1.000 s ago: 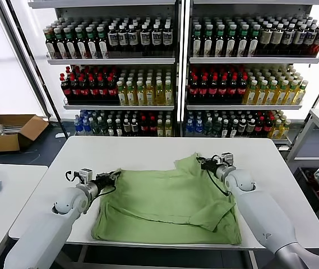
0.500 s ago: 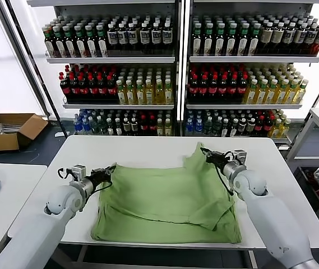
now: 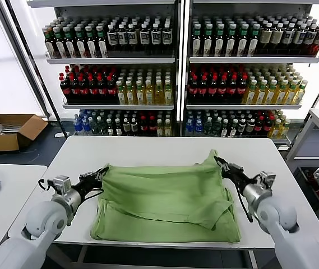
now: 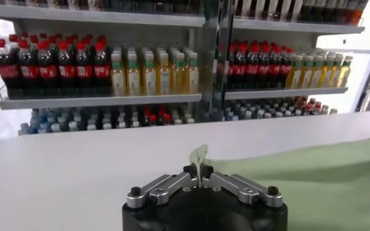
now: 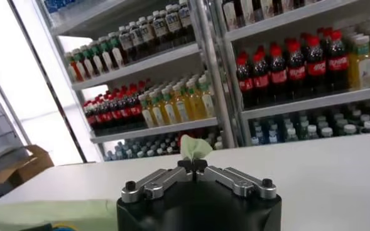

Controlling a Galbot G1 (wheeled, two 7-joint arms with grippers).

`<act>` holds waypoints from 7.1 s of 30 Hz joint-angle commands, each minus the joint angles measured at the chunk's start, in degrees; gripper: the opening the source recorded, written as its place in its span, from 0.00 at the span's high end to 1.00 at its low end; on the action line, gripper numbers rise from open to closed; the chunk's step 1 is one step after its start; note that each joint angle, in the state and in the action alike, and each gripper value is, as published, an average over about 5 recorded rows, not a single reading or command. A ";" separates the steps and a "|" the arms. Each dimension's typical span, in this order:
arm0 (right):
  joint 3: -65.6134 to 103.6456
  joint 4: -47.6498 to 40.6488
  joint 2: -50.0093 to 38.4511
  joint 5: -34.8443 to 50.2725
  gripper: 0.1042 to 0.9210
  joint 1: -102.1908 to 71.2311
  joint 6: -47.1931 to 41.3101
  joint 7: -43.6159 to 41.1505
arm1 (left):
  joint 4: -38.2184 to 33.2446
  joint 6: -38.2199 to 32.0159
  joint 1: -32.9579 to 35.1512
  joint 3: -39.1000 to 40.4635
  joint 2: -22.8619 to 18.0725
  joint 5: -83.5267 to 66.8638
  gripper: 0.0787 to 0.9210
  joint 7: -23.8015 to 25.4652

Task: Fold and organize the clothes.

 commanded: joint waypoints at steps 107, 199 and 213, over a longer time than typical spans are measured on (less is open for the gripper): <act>17.14 10.47 1.67 -2.78 0.12 -21.82 12.01 -3.82 | -14.41 -6.02 8.38 7.06 -1.78 4.20 0.98 -6.30; 15.19 9.47 2.09 -4.27 0.12 -20.43 12.22 -4.04 | 2.51 -4.45 6.57 -4.16 -9.74 2.05 0.82 -11.01; 13.40 9.73 2.36 -3.80 0.12 -18.75 12.26 -4.16 | 12.63 -2.07 5.04 -35.35 1.09 -7.44 0.93 -14.80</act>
